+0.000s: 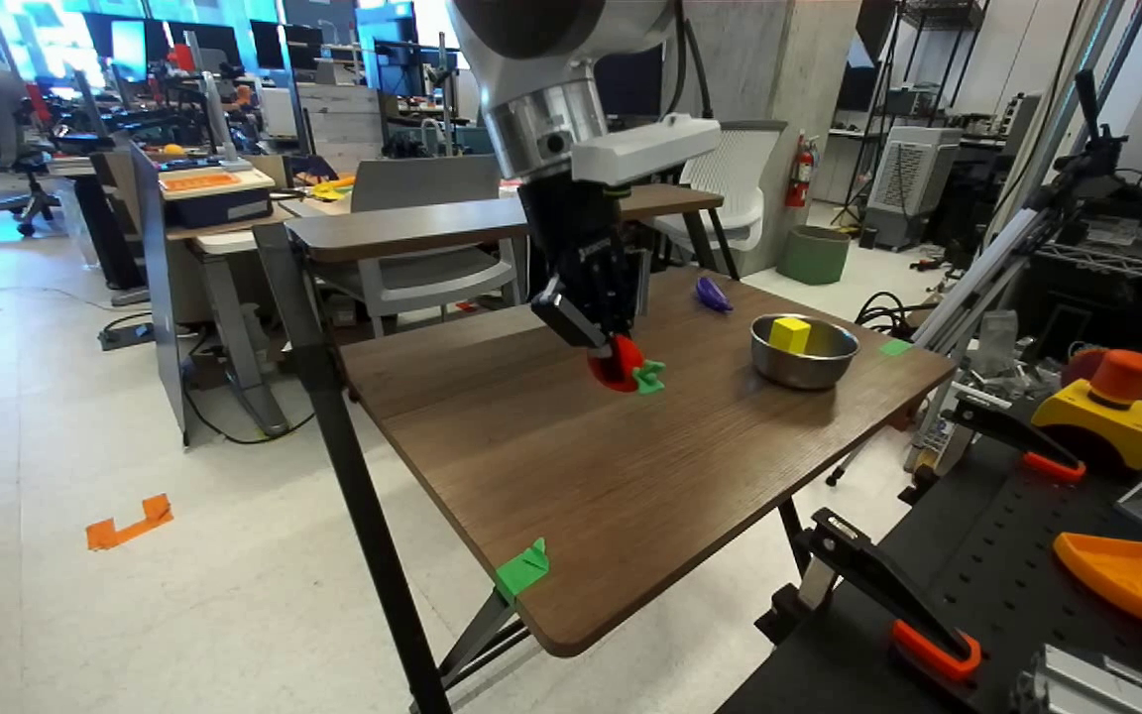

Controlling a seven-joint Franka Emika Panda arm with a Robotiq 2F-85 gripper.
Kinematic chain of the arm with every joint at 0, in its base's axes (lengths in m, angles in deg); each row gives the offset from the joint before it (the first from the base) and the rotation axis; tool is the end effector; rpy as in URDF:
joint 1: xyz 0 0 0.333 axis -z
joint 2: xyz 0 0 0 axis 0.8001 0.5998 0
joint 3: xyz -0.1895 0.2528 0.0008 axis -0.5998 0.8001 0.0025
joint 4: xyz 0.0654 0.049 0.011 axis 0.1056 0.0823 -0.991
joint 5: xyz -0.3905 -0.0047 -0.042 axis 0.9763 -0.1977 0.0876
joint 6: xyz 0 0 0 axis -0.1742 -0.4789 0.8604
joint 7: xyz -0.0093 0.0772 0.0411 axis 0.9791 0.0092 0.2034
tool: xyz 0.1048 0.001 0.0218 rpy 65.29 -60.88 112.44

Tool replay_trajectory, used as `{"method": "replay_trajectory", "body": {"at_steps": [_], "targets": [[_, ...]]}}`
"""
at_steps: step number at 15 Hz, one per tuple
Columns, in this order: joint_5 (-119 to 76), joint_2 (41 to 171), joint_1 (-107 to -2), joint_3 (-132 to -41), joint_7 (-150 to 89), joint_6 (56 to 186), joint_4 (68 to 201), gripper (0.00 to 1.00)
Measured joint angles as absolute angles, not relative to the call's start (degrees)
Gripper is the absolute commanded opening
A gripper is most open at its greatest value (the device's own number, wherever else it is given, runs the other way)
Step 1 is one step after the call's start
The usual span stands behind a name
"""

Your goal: Move the orange object forward

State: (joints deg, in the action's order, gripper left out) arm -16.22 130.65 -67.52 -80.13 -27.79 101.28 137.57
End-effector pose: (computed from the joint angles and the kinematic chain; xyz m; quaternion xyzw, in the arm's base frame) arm 0.6130 0.1715 0.1658 0.9740 0.1222 -0.1725 0.0819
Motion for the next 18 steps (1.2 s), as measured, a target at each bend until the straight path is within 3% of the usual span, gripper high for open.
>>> {"method": "replay_trajectory", "body": {"at_steps": [4, 5, 7, 14, 18], "targets": [[-16.3, 130.7, -66.8, -80.1, -27.6, 102.4, 141.7, 0.04], [-16.3, 130.7, -66.6, -80.1, -27.6, 103.3, 142.6, 0.41], [-16.3, 130.8, -66.1, -80.1, -27.6, 105.2, 143.9, 0.49], [-16.3, 130.6, -65.5, -80.0, -27.6, 109.8, 146.2, 0.98], [-16.3, 126.5, -65.8, -79.3, -27.6, 112.6, 150.3, 1.00]]}}
